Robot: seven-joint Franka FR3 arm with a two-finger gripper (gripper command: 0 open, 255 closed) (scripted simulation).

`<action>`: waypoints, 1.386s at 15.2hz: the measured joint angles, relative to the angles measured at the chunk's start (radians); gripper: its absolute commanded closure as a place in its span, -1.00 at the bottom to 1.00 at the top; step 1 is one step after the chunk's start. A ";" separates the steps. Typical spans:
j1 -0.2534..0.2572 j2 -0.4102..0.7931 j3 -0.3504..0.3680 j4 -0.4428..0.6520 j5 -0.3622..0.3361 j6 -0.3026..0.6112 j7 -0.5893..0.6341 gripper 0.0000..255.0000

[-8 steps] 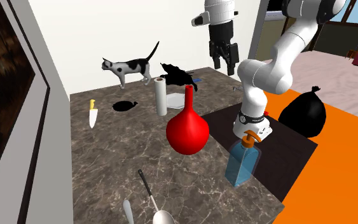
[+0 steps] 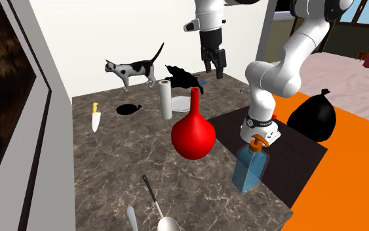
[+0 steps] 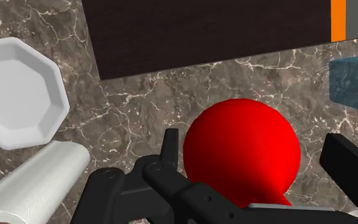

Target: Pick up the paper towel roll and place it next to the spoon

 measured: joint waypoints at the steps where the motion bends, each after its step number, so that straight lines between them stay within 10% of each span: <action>1: -0.005 0.010 -0.016 -0.005 -0.014 0.021 -0.019 -1.00; 11: -0.054 0.200 -0.224 0.022 -0.147 0.254 -0.254 -1.00; 21: -0.044 0.492 -0.426 0.174 -0.120 0.464 -0.504 -1.00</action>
